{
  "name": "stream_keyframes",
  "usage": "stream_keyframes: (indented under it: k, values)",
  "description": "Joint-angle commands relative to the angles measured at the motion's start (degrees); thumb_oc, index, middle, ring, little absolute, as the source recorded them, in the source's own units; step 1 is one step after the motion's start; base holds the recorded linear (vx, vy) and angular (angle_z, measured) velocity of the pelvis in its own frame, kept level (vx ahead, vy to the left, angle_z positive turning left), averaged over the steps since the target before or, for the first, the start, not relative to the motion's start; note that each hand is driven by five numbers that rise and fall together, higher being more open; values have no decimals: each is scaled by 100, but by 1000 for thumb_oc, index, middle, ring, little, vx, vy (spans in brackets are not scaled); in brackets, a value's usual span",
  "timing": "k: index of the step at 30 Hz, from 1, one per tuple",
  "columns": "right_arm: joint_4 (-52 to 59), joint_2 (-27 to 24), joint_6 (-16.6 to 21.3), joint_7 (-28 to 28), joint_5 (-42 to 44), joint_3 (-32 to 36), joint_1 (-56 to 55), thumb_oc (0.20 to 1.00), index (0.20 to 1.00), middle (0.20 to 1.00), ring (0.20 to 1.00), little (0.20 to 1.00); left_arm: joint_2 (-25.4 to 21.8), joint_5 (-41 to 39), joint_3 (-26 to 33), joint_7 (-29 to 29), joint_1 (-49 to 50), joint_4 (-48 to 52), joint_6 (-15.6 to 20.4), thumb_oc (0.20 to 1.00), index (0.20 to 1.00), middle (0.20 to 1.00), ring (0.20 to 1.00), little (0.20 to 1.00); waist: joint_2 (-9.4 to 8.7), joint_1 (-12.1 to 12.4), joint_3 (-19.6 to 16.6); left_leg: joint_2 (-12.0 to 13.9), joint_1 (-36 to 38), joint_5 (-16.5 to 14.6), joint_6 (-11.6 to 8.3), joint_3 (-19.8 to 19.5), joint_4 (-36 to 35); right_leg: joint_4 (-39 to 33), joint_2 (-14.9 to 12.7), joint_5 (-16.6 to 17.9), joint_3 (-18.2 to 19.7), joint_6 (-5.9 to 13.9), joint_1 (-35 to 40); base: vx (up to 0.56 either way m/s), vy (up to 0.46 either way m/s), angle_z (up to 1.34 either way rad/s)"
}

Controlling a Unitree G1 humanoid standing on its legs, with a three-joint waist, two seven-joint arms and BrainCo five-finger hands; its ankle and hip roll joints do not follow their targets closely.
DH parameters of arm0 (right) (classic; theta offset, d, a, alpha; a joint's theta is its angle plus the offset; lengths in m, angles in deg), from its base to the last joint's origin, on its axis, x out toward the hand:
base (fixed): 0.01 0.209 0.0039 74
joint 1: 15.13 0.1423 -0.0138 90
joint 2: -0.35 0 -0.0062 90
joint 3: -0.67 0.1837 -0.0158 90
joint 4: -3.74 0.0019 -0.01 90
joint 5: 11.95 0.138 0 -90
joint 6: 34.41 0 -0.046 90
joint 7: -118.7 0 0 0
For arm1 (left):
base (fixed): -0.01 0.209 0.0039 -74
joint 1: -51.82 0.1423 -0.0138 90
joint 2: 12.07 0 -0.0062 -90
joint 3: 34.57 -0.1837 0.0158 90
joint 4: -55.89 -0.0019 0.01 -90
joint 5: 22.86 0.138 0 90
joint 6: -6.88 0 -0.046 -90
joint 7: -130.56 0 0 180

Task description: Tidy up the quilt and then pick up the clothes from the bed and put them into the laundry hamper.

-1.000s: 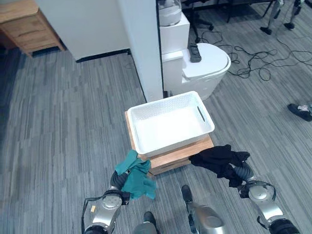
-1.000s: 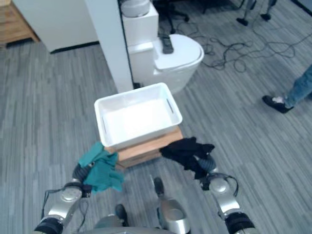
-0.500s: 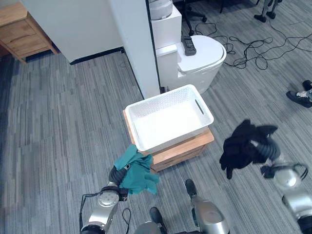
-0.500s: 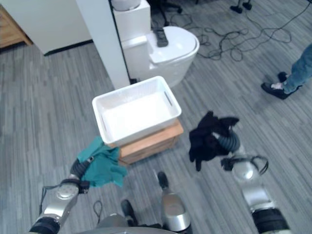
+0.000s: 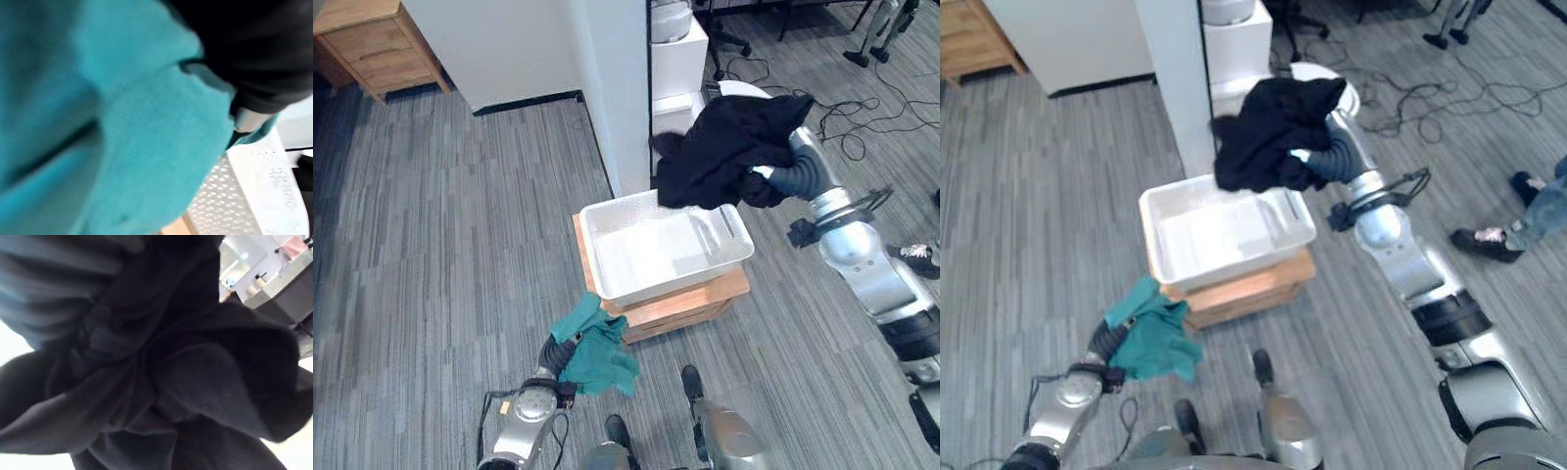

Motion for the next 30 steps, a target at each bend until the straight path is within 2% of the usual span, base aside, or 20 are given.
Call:
stream_keyframes:
  k: [1,2,3,5,9,12,13,14,15,17,18,20,22,23,24,25,26,30]
  values:
    - [-496,60,123,-149,-334,47,471,200,200,200,200,200,-446,259,-133,-302,-505,366,625,200,200,200,200,200,88,-10,-283,322,-452,202,-195,-189,-26,452,-307,-1247,-308,298,89,-20,-43,24]
    - [-790,157,71,-193,-398,-23,489,743,743,743,743,743,-488,287,-111,-346,-534,630,697,200,200,200,200,200,105,30,-280,318,-467,210,-197,-210,-26,427,-309,-1241,-337,296,103,-12,-28,22]
    - [-1039,286,17,-251,-508,-84,453,1000,1000,1000,1000,1000,-512,238,-61,-366,-545,951,797,200,200,200,200,200,125,65,-279,318,-481,218,-197,-239,-26,407,-314,-1241,-367,291,125,-16,-40,14]
    - [-1422,476,-58,-311,-625,-147,374,1000,1000,1000,1000,1000,-553,174,-28,-392,-603,1406,960,200,200,200,200,200,169,120,-279,307,-501,229,-199,-277,-26,376,-316,-1244,-419,290,157,-5,-36,8]
    - [-1746,643,-102,-445,-925,-214,128,1000,1000,1000,1000,1000,-393,-590,110,-210,-686,2098,1120,200,200,200,200,200,275,139,-273,292,-496,239,-205,-336,-26,291,-337,-1230,-502,285,249,-9,-18,14]
    - [-1575,319,-172,-437,-1658,-204,-116,1000,1000,1000,1000,1000,-343,-954,147,2,-723,2404,1135,200,200,200,200,200,329,66,-277,283,-454,232,-208,-336,-26,259,-348,-1240,-537,286,319,-6,0,3]
    - [-1571,317,-173,-436,-1659,-201,-120,1000,1000,1000,1000,1000,-343,-954,145,2,-722,2404,1134,200,200,200,200,200,329,67,-276,283,-452,232,-208,-336,-26,258,-348,-1239,-538,286,322,0,0,0]
    - [-1326,-27,-170,-508,-2414,-118,-532,1000,1000,1000,1000,1000,-354,-810,136,48,-815,2646,1136,200,200,200,200,200,343,-95,-288,287,-374,189,-209,-272,-26,234,-353,-1248,-503,293,368,0,0,0]
    - [-1303,-32,-174,-503,-2425,-97,-565,1000,1000,1000,1000,1000,-353,-805,123,46,-812,2649,1133,200,200,200,200,200,345,-84,-290,287,-367,186,-209,-272,-26,232,-353,-1248,-503,293,376,0,0,0]
    - [-1141,-109,-149,-525,-2615,119,-982,1000,1000,1000,1000,1000,-327,-663,89,25,-903,2697,1132,200,200,200,200,200,328,-210,-302,289,-308,153,-207,-225,-26,223,-355,-1243,-451,310,391,13,11,-2]
    - [-975,-147,-109,-545,-2624,295,-1395,1000,1000,1000,1000,1000,-201,-594,21,-92,-1176,2549,1096,200,200,200,200,200,296,-383,-298,296,-280,133,-206,-158,-26,218,-346,-1227,-384,325,366,17,20,-8]
    - [-871,-159,-97,-547,-2601,443,-1626,1000,1000,1000,1000,1000,-162,-470,-90,-168,-1367,2443,1073,200,200,200,200,200,292,-426,-290,294,-275,127,-204,-118,-26,221,-341,-1214,-348,337,344,0,15,-10]
    - [-801,-152,-73,-547,-2490,644,-2047,1000,1000,1000,1000,1000,-142,-79,-209,-409,-1863,2266,1009,200,200,200,200,200,244,-612,-259,302,-275,110,-205,-43,-26,226,-329,-1185,-273,368,277,-15,10,-16]
    - [-670,-148,-53,-545,-2447,789,-2323,1000,1000,1000,1000,1000,-103,127,-326,-584,-2184,1999,982,200,200,200,200,200,209,-711,-230,307,-278,100,-204,1,-26,244,-323,-1176,-222,389,227,-36,7,-13]
    - [-657,-98,2,-547,-2334,835,-2640,1000,1000,1000,1000,1000,-35,580,-517,-921,-2741,1469,870,200,200,200,200,200,139,-921,-195,319,-308,101,-216,87,-26,260,-301,-1135,-147,424,114,-32,6,-18]
    - [-647,-101,2,-545,-2334,860,-2653,1000,1000,1000,1000,1000,-19,595,-544,-942,-2780,1426,886,200,200,200,200,200,145,-899,-198,320,-321,104,-216,93,-26,264,-300,-1131,-141,424,96,-30,10,-27]
    - [-681,-57,53,-548,-2202,876,-2857,1000,1000,1000,1000,1000,5,877,-689,-1140,-3121,1094,776,200,200,200,200,200,108,-1033,-163,326,-337,79,-222,144,-26,291,-291,-1131,-90,462,14,-32,6,-32]
    - [-971,49,163,-640,-2021,837,-3470,1000,1000,1000,1000,1000,-55,1531,-1016,-1589,-4191,-23,549,200,200,200,200,200,33,-1280,-42,358,-628,157,-263,289,-26,380,-229,-1023,52,572,-449,-80,-35,-46]
